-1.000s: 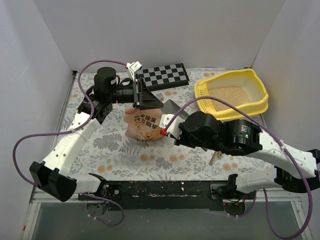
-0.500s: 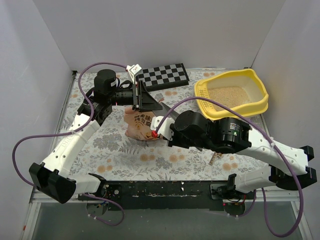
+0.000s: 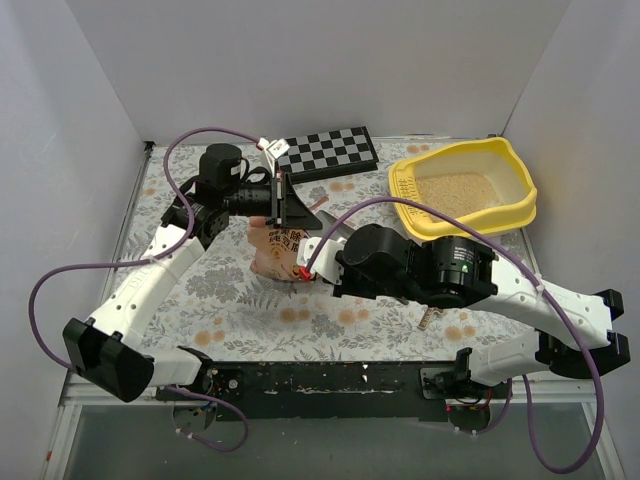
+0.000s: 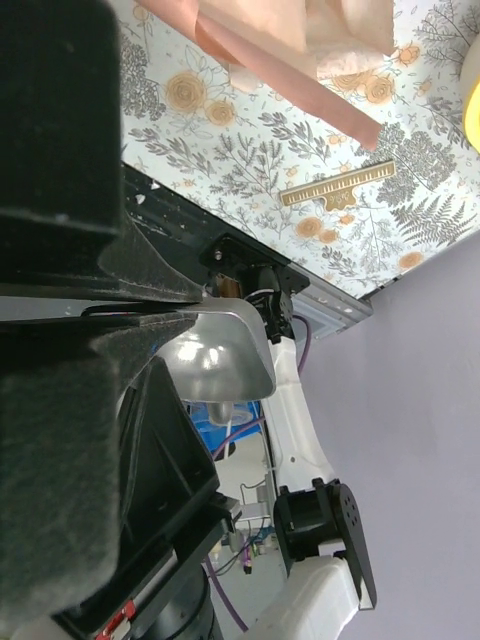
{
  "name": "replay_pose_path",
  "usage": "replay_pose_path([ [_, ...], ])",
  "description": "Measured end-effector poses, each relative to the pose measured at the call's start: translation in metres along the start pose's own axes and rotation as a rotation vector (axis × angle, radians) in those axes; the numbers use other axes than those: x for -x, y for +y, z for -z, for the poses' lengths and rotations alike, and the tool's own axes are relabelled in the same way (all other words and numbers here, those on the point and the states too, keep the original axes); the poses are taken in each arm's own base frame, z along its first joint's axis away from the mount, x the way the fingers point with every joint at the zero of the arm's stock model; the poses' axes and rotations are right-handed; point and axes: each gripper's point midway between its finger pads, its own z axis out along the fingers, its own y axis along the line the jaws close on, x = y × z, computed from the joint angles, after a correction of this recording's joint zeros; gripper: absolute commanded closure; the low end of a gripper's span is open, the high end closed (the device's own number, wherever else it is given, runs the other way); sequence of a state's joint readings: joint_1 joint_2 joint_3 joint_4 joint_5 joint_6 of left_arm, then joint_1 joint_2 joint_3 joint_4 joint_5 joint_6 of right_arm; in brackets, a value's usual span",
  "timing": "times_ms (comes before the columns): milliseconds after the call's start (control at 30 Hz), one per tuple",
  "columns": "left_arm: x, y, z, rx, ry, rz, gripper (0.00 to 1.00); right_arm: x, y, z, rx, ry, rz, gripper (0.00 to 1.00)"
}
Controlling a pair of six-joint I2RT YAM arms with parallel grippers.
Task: Fill the litter box with clean litter
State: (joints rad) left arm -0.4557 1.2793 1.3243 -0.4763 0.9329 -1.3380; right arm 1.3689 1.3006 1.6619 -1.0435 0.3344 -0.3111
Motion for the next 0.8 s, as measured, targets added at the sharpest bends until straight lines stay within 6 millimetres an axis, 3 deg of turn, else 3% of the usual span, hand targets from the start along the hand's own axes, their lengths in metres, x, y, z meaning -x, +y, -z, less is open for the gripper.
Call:
replay_pose_path([
  [67,-0.002,0.005,-0.002,0.007,0.009,-0.002,1.00,-0.001,0.000,0.000,-0.002,0.003,0.001,0.98],
  [200,0.000,0.007,-0.003,0.025,-0.007,-0.026,1.00,-0.001,-0.003,0.001,-0.024,0.006,-0.022,0.56],
  [300,0.004,0.012,-0.001,0.064,-0.039,-0.037,1.00,0.005,-0.012,0.008,-0.073,-0.016,-0.071,0.43],
  [533,0.028,0.019,0.010,0.184,-0.198,-0.076,1.00,0.035,-0.055,0.057,-0.248,-0.180,-0.249,0.30],
  [667,0.051,0.019,0.023,0.215,-0.310,-0.085,1.00,0.047,-0.086,0.074,-0.367,-0.257,-0.368,0.31],
  [733,0.068,0.025,0.035,0.221,-0.374,-0.074,1.00,0.049,-0.111,0.072,-0.412,-0.273,-0.461,0.32],
  [800,0.085,0.038,0.054,0.219,-0.444,-0.041,1.00,0.041,-0.149,0.067,-0.479,-0.282,-0.581,0.32],
])
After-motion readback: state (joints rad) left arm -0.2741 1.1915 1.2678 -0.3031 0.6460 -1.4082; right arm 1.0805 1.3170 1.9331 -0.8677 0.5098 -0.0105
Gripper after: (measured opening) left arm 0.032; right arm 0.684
